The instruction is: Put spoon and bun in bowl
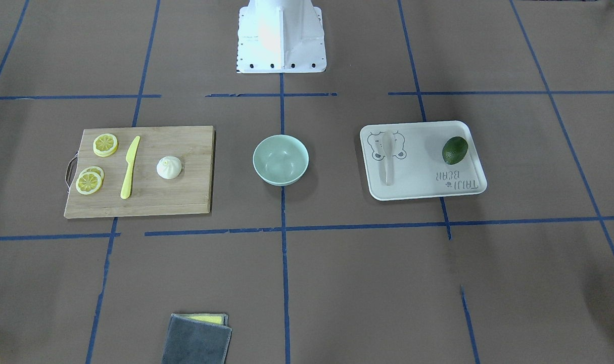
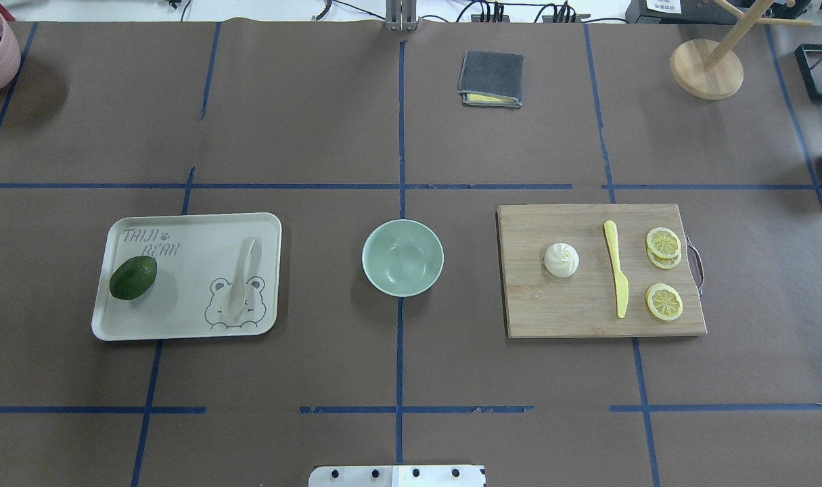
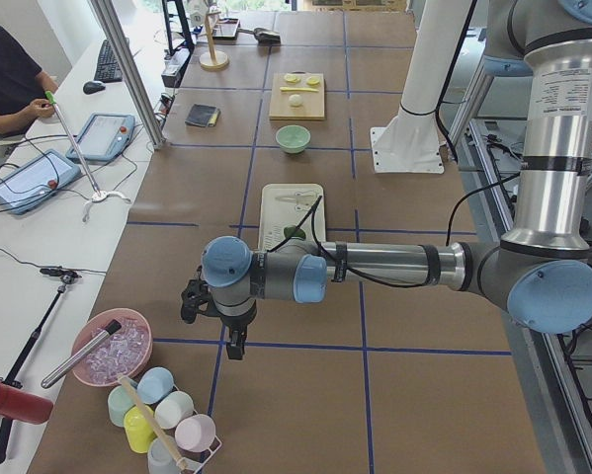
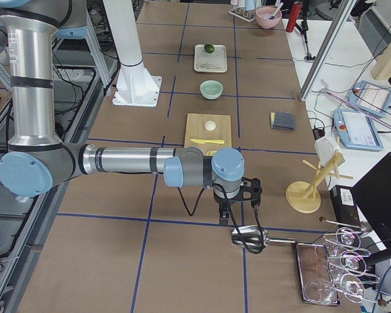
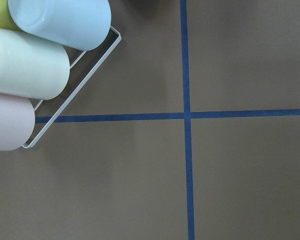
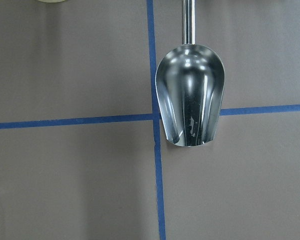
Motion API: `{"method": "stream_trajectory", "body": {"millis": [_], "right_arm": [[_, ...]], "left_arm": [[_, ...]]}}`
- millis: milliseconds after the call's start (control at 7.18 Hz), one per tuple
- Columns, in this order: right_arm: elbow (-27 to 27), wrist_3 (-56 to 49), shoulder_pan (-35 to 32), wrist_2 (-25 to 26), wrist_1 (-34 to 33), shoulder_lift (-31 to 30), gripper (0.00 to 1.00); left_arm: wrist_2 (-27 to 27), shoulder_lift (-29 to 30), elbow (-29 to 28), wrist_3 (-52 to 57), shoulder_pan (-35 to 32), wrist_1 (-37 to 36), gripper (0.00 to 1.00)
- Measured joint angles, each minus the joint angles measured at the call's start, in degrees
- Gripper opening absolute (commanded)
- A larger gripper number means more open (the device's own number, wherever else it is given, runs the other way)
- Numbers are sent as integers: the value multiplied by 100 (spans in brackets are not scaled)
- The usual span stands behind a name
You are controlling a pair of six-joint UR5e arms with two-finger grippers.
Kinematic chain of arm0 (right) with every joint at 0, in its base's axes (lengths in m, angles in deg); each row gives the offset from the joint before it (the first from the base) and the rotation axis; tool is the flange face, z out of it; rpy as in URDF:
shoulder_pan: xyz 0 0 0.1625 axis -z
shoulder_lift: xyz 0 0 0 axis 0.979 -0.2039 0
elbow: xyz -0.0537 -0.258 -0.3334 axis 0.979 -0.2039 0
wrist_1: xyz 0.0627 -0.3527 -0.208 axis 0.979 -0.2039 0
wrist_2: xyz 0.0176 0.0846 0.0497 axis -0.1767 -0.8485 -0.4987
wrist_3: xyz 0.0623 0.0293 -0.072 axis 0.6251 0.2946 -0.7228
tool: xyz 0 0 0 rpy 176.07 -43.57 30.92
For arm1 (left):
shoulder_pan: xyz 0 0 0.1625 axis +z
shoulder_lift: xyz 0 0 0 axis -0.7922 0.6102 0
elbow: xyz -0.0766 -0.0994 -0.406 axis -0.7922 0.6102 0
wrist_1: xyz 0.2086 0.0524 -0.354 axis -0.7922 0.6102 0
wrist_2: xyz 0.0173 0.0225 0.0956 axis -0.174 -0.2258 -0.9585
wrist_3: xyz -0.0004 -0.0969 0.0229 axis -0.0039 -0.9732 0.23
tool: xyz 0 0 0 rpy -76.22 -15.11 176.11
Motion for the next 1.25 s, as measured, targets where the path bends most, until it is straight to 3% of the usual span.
{"method": "stream_trajectory", "body": {"millis": [279,557,836,1254], "right_arm": [[32,-10,0,-48,30,-6,100],[63,-13,7,-59,52,29,100],[113,5,79,-18,62,83,100],[82,95,164,-46,58,278,100]], "left_arm": [[-1,10,81,-15,19,9,100],[-7,65,655,-268,436,171,100],[-133,310,1520,-1690,1360,531,100],[-790,1206,1987,-4153,2907,615,99]]}}
